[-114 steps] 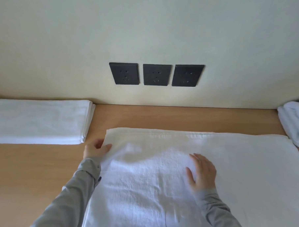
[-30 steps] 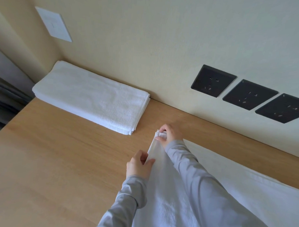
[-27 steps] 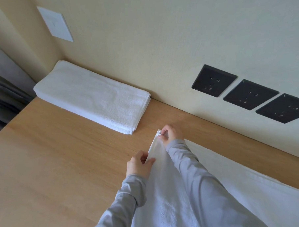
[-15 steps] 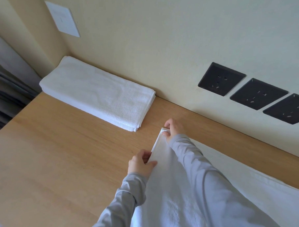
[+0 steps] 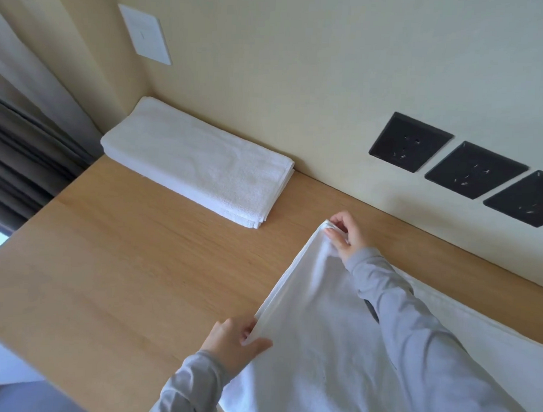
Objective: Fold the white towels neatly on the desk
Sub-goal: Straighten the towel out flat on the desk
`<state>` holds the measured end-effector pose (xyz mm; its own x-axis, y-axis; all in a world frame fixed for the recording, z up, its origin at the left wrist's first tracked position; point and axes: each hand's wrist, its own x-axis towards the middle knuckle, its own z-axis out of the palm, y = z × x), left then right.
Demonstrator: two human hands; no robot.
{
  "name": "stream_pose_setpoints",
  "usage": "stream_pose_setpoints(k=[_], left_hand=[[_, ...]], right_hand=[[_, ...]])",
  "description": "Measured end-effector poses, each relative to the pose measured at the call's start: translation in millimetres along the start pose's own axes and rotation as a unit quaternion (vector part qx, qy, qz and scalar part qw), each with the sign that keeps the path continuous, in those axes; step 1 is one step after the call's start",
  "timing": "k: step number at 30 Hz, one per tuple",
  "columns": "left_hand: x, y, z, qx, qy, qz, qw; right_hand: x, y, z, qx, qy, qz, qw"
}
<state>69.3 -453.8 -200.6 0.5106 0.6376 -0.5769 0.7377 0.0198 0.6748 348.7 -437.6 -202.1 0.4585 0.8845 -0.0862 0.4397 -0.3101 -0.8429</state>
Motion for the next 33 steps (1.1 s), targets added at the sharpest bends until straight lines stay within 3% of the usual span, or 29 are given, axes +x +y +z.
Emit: stream_pose_setpoints(k=[10, 16, 20, 29, 33], left_hand=[[-63, -53, 1, -0.006, 0.057, -0.043, 0.997], [-71, -66, 16, 0.018, 0.154, 0.006, 0.988], [-66, -68, 17, 0.031, 0.120, 0.001, 0.992], [-57, -59, 3, 0.015, 0.119, -0.048, 0.992], [-56, -32, -17, 0.005, 0.171, -0.008, 0.985]], right_hand=[[4, -5, 5, -0.012, -0.030, 0.022, 0.999], [10, -3, 11, -0.034, -0.041, 0.055, 0.997], [12, -6, 12, -0.056, -0.042, 0.071, 0.995], [-4, -23, -23, -0.049, 0.046, 0.011, 0.998], [-24, -42, -60, -0.023, 0.135, -0.034, 0.990]])
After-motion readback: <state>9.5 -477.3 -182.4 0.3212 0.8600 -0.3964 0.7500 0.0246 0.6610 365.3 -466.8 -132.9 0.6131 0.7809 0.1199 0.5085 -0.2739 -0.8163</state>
